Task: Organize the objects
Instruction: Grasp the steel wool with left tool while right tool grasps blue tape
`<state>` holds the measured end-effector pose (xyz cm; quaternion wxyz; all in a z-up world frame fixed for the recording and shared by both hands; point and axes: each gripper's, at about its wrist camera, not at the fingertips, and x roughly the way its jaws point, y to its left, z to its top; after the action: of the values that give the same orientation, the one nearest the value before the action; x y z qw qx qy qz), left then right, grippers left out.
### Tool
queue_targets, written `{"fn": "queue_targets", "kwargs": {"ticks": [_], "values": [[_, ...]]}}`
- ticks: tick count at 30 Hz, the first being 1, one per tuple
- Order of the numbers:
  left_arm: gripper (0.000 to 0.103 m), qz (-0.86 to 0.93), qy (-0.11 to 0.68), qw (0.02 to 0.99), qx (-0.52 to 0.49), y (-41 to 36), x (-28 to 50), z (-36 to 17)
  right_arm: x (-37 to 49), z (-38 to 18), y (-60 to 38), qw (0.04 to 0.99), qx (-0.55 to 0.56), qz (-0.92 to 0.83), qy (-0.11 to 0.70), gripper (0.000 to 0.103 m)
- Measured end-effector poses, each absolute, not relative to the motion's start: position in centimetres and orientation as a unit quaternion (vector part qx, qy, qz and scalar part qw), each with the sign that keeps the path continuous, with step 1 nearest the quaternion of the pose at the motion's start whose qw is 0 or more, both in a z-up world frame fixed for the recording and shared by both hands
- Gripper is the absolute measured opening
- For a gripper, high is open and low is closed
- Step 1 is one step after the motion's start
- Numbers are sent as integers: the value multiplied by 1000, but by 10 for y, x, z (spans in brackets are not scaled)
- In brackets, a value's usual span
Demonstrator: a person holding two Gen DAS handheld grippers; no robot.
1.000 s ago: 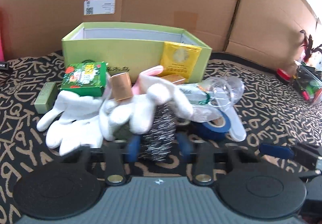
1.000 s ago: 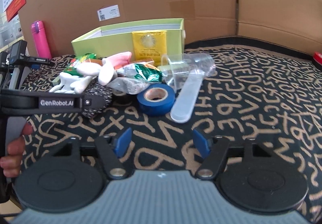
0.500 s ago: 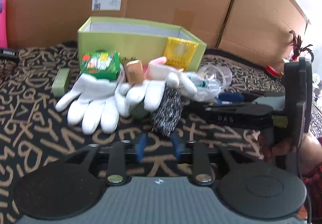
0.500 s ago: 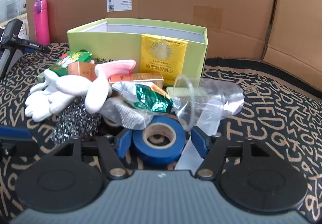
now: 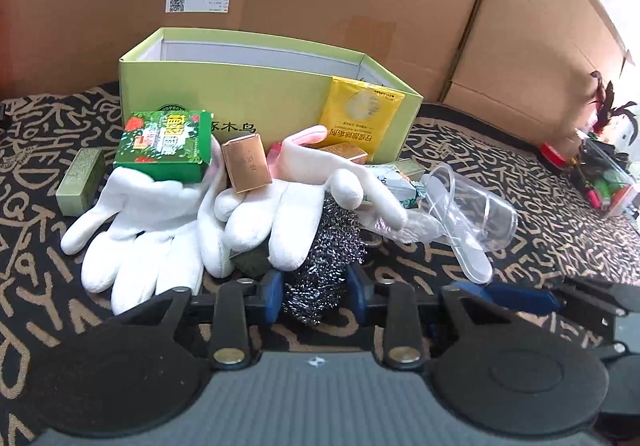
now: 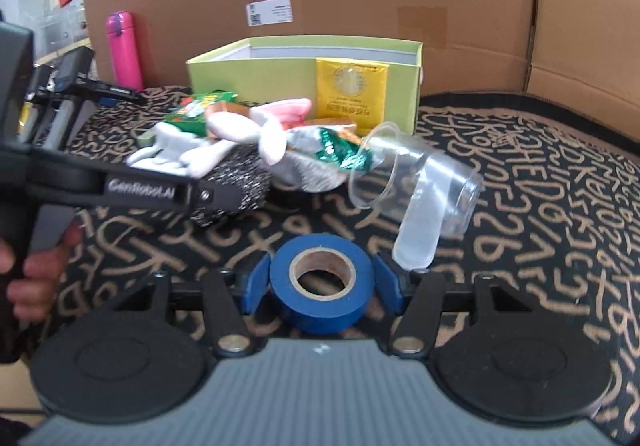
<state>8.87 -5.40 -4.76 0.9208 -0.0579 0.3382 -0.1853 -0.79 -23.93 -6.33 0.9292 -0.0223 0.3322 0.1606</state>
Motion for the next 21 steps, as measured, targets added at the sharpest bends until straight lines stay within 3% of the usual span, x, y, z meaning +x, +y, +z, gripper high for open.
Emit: {"fn": "queue_targets", "kwargs": {"ticks": [8, 10, 12, 21], "values": [[33, -215, 362, 907, -29, -24, 25, -41, -29, -58, -232, 921, -27, 194, 336, 57], [39, -200, 360, 911, -35, -19, 18, -39, -29, -62, -228, 921, -29, 195, 336, 57], [52, -194, 343, 919, -29, -22, 18, -36, -27, -64, -225, 922, -27, 193, 335, 57], [51, -214, 343, 915, -16, -40, 35, -42, -32, -69, -228, 924, -18, 175, 340, 63]]}}
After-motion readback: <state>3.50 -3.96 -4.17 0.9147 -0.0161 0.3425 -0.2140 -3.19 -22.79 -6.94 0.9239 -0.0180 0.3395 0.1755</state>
